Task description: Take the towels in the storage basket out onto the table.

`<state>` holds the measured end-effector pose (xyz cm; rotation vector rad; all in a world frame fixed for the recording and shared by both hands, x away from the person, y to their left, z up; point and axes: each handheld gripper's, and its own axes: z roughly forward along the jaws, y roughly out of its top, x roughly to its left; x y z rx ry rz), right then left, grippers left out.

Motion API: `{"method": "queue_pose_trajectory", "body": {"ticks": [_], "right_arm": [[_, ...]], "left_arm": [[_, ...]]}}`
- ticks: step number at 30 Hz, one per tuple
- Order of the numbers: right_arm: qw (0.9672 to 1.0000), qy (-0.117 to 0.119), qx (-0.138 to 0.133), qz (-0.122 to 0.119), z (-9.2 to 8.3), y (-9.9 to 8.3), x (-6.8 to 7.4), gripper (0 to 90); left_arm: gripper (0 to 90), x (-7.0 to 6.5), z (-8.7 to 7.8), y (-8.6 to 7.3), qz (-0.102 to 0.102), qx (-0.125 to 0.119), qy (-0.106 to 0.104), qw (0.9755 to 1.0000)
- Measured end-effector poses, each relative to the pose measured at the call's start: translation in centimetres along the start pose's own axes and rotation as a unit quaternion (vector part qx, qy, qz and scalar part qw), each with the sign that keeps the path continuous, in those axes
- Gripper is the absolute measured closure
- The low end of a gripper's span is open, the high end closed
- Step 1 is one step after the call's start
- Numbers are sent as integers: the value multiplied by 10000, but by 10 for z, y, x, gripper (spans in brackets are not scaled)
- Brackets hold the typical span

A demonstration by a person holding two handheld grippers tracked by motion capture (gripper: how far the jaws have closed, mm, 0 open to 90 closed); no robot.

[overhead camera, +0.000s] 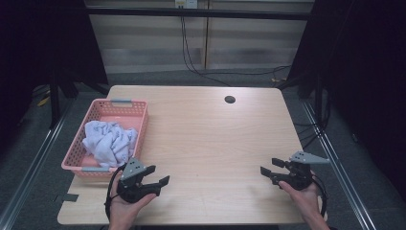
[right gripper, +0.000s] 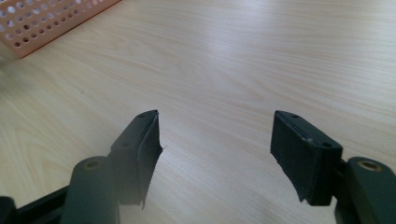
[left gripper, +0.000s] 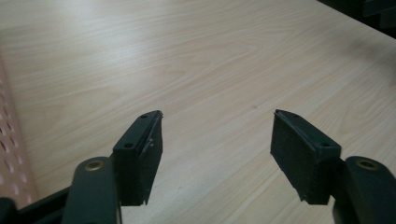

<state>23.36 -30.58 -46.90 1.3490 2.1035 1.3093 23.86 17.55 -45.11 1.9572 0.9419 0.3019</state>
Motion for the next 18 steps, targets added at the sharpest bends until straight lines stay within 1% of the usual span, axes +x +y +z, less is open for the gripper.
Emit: {"method": "queue_pose_trajectory", "body": {"ticks": [1, 2, 4, 5, 7, 8, 11, 12, 14, 16, 17, 18], "right_arm": [[10000, 50, 15, -42, 0, 0, 0, 325], [10000, 46, 26, -73, 0, 0, 0, 323], [10000, 30, 24, -86, 0, 0, 1, 314], [9999, 53, 45, -76, -1, -1, 1, 306], [9999, 60, 62, -89, -1, -1, 1, 304], [9998, 60, 135, -120, -2, -3, 3, 296], [9998, 101, 139, -107, -2, -3, 4, 295], [9998, 124, 130, -71, -3, -4, 5, 295], [9998, 122, 148, -89, -2, -4, 6, 293], [9996, 231, 190, -24, -2, -4, 7, 286], [9992, 292, 250, -65, -1, -4, 9, 283], [9990, 366, 253, -70, -1, -5, 14, 283]], "left_arm": [[330, 0, 1, 0, 66, 24, -72, 9999], [330, -1, 1, 0, 117, 50, -70, 9999], [325, -2, 2, 1, 106, 28, -90, 9999], [319, -2, 2, 2, 104, 13, -194, 9998], [317, -2, 1, 3, 121, 3, -179, 9998], [311, 0, 1, 4, 77, -23, -187, 9998], [309, 1, -2, 7, 41, -85, -219, 9997], [309, 2, -5, 9, 53, -100, -215, 9997], [305, 5, -10, 10, 31, -173, -213, 9996], [301, 8, -18, 11, -5, -208, -172, 9996], [293, 9, -22, 10, -42, -215, -161, 9996], [291, 10, -29, 8, -78, -263, -181, 9995]]}}
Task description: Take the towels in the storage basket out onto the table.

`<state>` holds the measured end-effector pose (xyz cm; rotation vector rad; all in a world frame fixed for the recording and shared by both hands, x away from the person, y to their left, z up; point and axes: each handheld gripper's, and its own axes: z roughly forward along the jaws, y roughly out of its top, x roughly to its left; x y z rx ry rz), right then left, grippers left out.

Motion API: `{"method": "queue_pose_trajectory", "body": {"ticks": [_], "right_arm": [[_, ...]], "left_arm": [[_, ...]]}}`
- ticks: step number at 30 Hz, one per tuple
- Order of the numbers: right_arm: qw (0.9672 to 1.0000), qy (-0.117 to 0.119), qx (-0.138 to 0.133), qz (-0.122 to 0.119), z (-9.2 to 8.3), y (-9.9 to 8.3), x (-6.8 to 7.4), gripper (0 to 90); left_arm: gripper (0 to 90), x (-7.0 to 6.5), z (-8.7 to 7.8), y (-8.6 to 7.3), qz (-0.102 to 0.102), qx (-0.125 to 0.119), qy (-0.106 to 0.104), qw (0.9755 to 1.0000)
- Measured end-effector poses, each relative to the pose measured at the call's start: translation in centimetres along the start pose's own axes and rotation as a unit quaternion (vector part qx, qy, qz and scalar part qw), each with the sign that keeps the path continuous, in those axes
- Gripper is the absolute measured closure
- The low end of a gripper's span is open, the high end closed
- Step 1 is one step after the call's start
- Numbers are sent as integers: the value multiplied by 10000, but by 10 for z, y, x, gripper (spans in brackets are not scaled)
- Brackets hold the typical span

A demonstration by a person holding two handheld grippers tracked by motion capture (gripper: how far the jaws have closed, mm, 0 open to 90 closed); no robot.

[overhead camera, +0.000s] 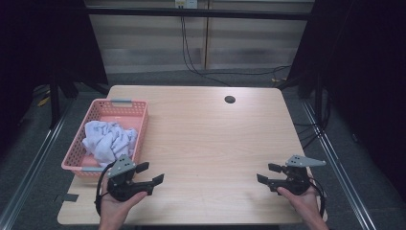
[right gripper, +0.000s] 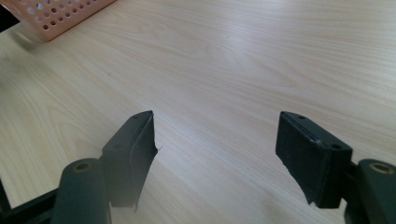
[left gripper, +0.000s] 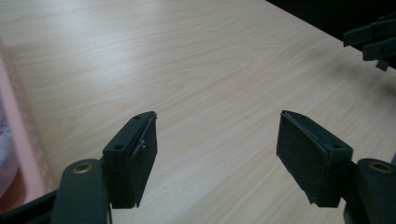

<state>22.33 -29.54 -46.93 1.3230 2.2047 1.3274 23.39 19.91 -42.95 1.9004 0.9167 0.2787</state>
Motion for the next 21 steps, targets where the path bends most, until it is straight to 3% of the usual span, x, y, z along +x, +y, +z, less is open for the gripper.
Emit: {"method": "queue_pose_trajectory", "body": {"ticks": [5, 8, 11, 16, 18, 21], "right_arm": [[9998, 55, 3, -165, 0, 0, 7, 283], [9999, 66, 55, -120, 2, 0, 6, 280], [9998, 72, 90, -180, 3, -1, 4, 281], [9999, 51, 112, -105, 6, 0, 0, 280], [9998, 16, 159, -103, 7, 0, 1, 281], [9998, 9, 162, -110, 7, 0, 1, 281]], "left_arm": [[291, 8, -17, 2, 104, 0, 83, 9999], [291, 21, -25, 11, 19, 38, 304, 9995], [283, 31, -30, 21, 199, 165, 484, 9985], [268, 53, -34, 32, 62, 199, 646, 9977], [265, 64, -34, 35, -143, 258, 705, 9971], [263, 71, -34, 37, -175, 245, 718, 9970]]}}
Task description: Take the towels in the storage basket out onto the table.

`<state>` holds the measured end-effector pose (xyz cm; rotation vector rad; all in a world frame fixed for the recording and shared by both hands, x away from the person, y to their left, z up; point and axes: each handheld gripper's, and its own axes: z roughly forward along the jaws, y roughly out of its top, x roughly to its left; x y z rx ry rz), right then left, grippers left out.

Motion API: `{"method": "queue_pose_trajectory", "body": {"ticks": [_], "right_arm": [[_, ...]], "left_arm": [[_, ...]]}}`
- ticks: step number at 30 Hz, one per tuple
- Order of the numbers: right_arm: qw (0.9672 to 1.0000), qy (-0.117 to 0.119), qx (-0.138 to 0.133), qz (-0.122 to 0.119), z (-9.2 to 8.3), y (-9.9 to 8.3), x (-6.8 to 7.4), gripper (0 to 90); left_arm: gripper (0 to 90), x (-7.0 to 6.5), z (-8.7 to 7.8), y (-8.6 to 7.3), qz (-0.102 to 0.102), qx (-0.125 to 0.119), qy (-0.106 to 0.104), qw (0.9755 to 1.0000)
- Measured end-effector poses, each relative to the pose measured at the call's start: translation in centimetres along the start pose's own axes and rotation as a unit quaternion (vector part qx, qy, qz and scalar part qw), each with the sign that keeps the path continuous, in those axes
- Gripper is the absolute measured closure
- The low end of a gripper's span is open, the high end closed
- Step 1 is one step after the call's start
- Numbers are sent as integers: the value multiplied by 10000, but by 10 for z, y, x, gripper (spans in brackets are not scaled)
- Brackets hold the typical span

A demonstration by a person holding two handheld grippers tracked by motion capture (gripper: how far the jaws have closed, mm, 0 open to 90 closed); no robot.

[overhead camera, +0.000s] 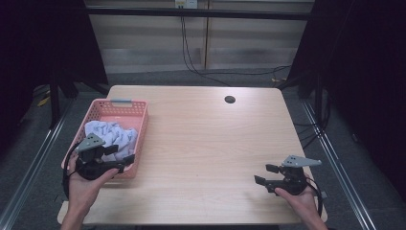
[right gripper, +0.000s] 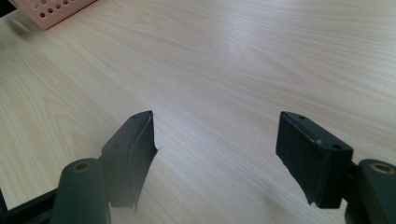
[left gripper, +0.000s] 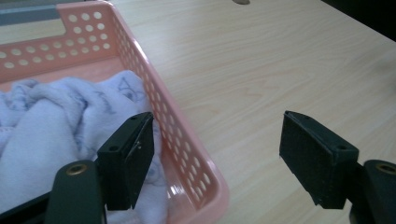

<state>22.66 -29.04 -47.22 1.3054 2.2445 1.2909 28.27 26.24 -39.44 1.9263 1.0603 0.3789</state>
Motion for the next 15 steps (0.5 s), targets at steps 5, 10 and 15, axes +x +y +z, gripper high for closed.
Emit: {"method": "queue_pose_trajectory", "body": {"ticks": [5, 10, 15], "right_arm": [[10000, -6, 1, 6, 0, 0, -2, 266], [10000, -12, 30, 19, 2, 0, -2, 264], [9998, -48, 189, -37, 5, -1, -2, 255]], "left_arm": [[235, 20, 2, 13, 16, 293, 134, 9995], [213, 34, 4, 20, 46, 457, 291, 9985], [217, 56, 8, 20, -102, 572, 308, 9978]]}}
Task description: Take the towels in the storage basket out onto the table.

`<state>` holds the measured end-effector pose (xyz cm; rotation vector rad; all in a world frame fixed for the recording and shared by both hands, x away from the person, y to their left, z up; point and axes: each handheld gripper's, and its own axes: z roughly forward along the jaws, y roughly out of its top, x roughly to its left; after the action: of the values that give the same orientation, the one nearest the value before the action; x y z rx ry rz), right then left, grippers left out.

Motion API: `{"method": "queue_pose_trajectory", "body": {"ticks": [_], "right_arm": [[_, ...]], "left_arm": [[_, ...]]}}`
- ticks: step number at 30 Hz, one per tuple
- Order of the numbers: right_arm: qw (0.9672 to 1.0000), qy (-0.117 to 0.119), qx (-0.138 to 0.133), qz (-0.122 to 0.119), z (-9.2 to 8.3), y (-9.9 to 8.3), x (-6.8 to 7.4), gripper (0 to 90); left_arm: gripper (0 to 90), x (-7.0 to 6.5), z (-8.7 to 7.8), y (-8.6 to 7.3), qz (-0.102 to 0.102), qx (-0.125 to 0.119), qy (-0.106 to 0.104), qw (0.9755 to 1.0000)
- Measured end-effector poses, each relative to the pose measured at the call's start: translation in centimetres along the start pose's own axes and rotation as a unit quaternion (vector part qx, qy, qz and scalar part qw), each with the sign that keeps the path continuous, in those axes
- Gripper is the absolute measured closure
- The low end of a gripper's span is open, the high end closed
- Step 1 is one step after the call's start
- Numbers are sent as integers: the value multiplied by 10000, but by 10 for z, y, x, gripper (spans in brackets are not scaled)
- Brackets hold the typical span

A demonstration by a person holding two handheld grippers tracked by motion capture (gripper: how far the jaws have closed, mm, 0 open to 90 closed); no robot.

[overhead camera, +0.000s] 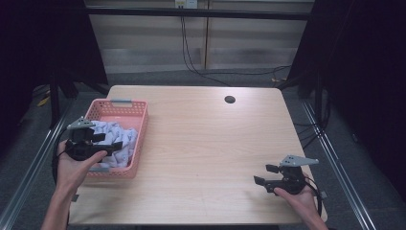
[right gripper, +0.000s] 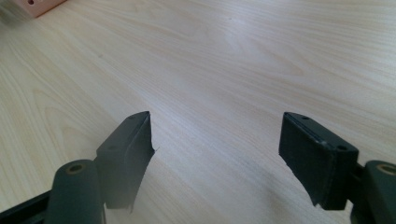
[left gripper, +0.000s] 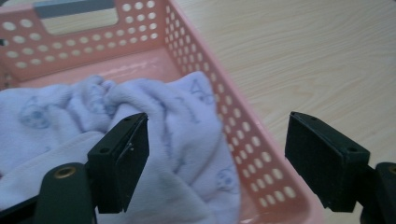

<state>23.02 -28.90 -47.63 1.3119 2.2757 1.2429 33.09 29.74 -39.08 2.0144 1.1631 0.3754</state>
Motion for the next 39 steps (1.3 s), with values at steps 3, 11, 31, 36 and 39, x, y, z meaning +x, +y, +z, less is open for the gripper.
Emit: {"method": "queue_pose_trajectory", "body": {"ticks": [3, 11, 31, 36, 39], "right_arm": [[10000, 0, 17, -23, 2, 0, 0, 252], [9999, 17, 145, -92, 6, 1, 1, 243], [9991, 133, 313, -266, 8, 1, 5, 226], [9991, 92, 334, -234, 8, 1, 3, 221], [9992, 113, 326, -212, 7, 0, 3, 222]], "left_arm": [[200, 10, 1, -1, -6, 83, 60, 9999], [179, 10, 27, -7, 174, 498, 118, 9985], [0, 38, 79, 2, -164, 1924, 302, 9807], [0, 46, 92, 3, -347, 2481, 142, 9680], [0, 46, 99, 4, -378, 2660, 137, 9631]]}}
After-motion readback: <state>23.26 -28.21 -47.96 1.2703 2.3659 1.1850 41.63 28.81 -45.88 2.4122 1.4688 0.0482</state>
